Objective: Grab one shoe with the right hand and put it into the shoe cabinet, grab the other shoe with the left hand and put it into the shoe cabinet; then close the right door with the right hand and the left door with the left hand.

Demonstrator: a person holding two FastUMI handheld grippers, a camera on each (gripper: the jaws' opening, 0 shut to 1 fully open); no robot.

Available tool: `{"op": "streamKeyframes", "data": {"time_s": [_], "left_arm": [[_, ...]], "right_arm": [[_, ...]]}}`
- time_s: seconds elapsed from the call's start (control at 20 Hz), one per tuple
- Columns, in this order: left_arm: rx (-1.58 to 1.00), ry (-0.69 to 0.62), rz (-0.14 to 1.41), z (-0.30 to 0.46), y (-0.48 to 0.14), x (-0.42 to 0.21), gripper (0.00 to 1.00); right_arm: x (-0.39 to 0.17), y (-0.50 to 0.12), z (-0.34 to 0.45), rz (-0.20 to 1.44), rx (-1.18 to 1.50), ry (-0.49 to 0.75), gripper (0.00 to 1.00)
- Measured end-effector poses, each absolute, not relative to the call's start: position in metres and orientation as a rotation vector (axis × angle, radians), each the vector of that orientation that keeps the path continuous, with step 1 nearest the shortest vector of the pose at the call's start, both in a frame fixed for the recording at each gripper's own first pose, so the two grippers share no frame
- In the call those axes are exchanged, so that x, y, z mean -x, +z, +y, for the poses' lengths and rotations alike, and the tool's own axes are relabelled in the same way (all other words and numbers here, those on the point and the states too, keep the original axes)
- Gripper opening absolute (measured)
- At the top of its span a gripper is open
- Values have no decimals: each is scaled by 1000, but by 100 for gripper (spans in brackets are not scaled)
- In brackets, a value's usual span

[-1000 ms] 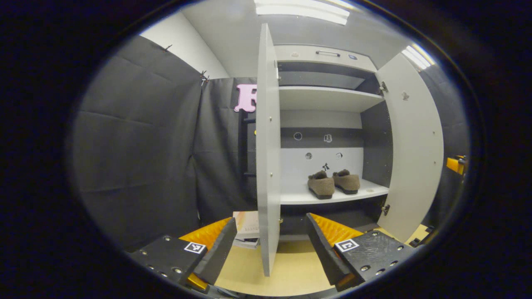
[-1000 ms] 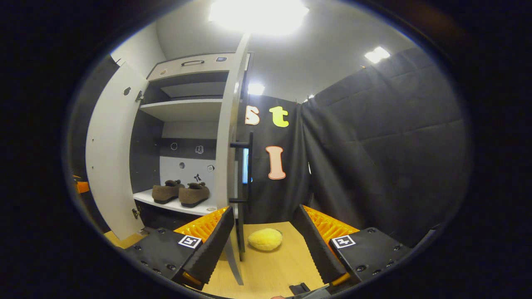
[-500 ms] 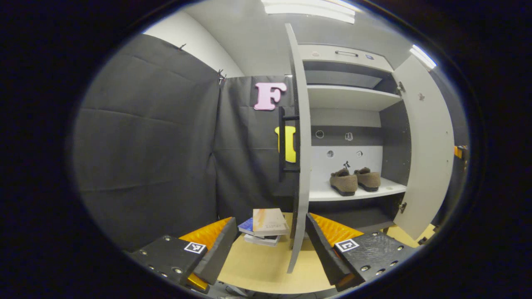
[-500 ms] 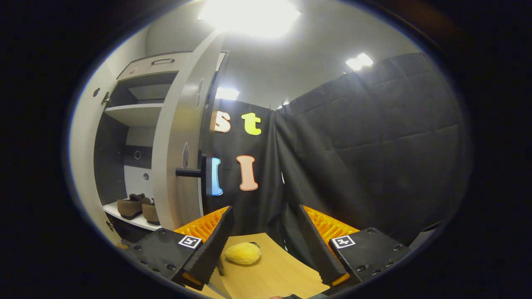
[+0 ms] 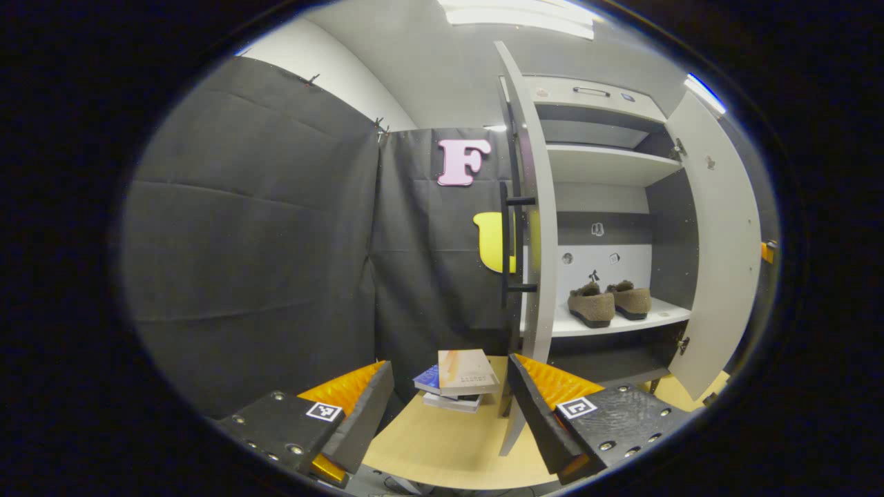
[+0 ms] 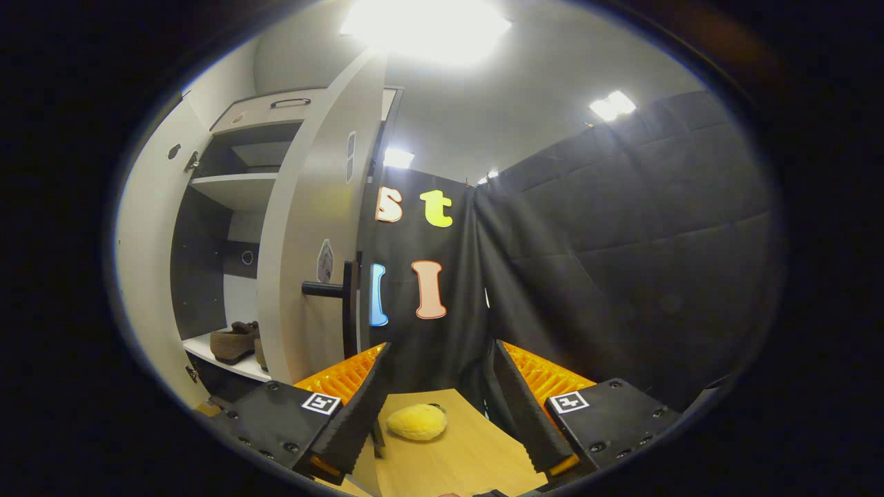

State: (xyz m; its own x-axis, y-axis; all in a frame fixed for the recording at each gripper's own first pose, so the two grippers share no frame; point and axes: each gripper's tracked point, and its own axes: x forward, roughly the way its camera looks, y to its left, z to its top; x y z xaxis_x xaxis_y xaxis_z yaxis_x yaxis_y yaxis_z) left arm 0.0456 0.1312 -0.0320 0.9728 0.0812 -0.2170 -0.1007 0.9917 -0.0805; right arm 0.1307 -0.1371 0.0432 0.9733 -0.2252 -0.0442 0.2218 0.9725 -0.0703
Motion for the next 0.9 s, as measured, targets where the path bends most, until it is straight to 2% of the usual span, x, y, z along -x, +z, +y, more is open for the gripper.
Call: {"op": "streamKeyframes", "data": {"time_s": [0.05, 0.1, 0.3, 0.35, 0.4, 0.45, 0.5, 0.6, 0.7, 0.9], "left_arm": [[90, 90, 217, 131, -33, -46, 100], [88, 91, 217, 132, -34, -44, 100], [92, 98, 223, 141, -38, -41, 100], [93, 104, 223, 145, -38, -39, 96], [90, 112, 224, 151, -39, -36, 100], [86, 125, 225, 158, -40, -35, 100], [82, 138, 227, 162, -40, -33, 100], [81, 165, 228, 179, -40, -26, 100], [80, 191, 235, 195, -40, -19, 100], [72, 232, 242, 219, -38, -11, 100]], "right_arm": [[-129, 43, -127, 54, 59, -199, 91], [-130, 43, -116, 54, 57, -168, 94], [-137, 41, -69, 52, 51, -70, 94], [-140, 42, -57, 46, 42, -53, 94], [-144, 41, -46, 49, 32, -35, 94], [-147, 39, -32, 52, 19, -12, 91], [-152, 37, -20, 58, 8, 9, 94], [-162, 30, 3, 75, 2, 55, 91], [-172, 26, 31, 80, -6, 112, 94], [-185, 24, 45, 73, 2, 106, 94]]}}
